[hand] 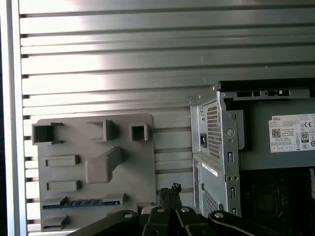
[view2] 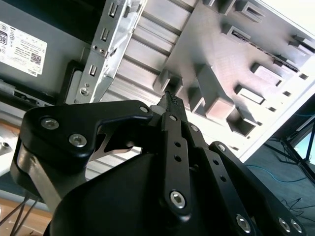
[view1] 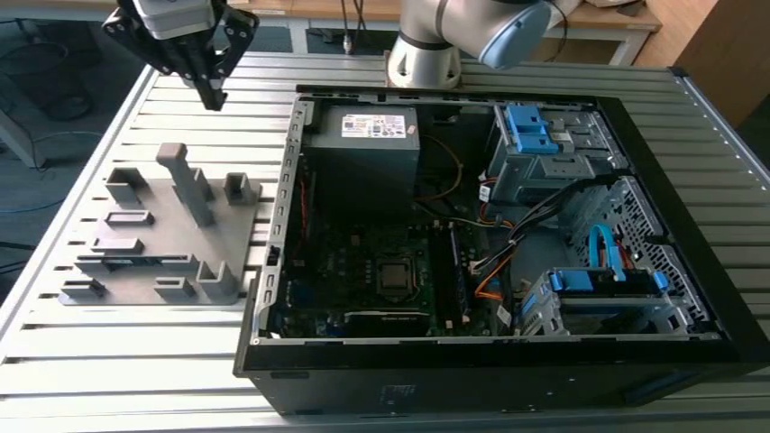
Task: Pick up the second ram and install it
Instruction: 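Reach for the second ram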
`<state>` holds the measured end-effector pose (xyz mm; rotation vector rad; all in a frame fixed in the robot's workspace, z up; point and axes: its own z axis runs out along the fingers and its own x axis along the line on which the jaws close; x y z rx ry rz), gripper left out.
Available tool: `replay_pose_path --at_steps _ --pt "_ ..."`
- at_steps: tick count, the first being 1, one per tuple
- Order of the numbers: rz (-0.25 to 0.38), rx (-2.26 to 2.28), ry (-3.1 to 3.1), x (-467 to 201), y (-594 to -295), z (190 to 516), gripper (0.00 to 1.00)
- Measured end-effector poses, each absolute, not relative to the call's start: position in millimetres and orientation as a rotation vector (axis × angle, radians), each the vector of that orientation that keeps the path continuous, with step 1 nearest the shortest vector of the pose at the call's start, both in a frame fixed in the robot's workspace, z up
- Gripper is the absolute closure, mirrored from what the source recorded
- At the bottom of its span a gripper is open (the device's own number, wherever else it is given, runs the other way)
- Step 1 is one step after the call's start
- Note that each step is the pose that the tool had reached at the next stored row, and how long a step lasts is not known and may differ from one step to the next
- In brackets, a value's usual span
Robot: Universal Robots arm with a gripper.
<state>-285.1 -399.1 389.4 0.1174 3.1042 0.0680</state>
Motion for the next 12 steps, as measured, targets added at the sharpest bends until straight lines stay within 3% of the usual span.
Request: replay_pose_path --at_steps 12 --pt "0.068 0.117 3.104 -304.9 -399.1 387.6 0.9"
